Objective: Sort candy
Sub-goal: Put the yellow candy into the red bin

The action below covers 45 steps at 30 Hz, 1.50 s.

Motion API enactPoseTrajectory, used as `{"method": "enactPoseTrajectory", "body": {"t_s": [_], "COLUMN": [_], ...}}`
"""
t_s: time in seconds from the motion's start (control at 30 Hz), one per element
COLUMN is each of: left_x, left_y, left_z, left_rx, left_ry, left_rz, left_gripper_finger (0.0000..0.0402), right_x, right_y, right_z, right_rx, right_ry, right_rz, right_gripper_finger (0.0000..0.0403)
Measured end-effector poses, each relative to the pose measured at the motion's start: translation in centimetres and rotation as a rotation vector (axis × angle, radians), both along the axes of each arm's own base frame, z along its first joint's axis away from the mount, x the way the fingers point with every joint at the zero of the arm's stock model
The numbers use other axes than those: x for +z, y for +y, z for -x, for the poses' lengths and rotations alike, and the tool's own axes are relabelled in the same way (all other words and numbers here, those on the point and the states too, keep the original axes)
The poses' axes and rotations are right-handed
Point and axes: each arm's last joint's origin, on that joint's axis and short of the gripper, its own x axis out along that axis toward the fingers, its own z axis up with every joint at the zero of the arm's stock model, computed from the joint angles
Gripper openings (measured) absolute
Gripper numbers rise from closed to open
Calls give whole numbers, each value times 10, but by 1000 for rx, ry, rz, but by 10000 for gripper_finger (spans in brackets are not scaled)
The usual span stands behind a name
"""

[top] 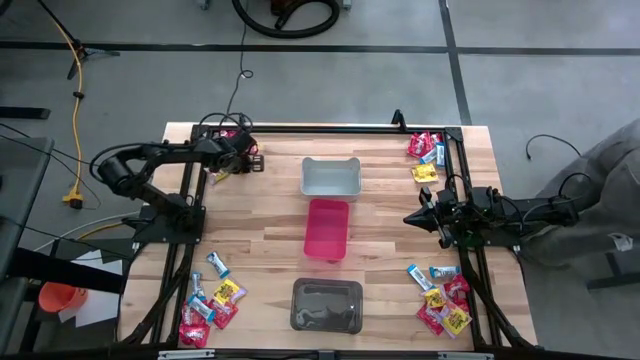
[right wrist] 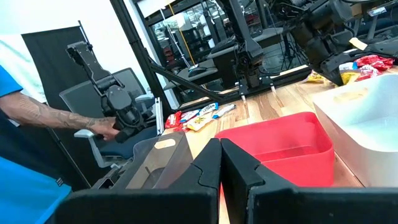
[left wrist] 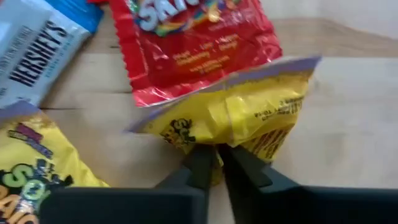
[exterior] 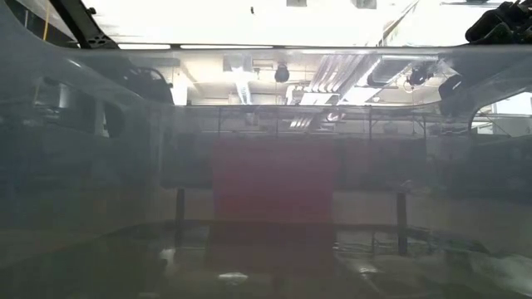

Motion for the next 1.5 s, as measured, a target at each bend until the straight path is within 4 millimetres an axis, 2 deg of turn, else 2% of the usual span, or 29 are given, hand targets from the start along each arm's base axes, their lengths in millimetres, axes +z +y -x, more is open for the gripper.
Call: {"method": "enactPoseTrajectory", "body": {"t_s": [0.2, 0.4, 0.57, 0.73, 1.0, 1.2, 1.33, 1.5], "left_x": [17, 71, 126, 163, 174, 168, 164, 162], "left_y": [-7, -16, -34, -63, -99, -124, -136, -139], "left_z": [3, -1, -26, -62, -109, -124, -128, -129], "left_rx": [-33, -137, -355, -633, -1116, -1362, -1416, -1370], "left_ry": [-107, -390, -721, -869, -790, -761, -755, -757], "left_rz": [21, -120, -311, -461, -558, -549, -536, -506], "left_gripper_finger": [2, 1, 0, 0, 0, 0, 0, 0], "right_x": [0, 0, 0, 0, 0, 0, 0, 0], "right_y": [0, 0, 0, 0, 0, 0, 0, 0], "right_z": [0, 0, 0, 0, 0, 0, 0, 0], "right_rx": [0, 0, 0, 0, 0, 0, 0, 0], "right_ry": [0, 0, 0, 0, 0, 1, 0, 0], "right_rz": [0, 0, 0, 0, 0, 0, 0, 0], "right_gripper_finger": [0, 0, 0, 0, 0, 0, 0, 0]}}
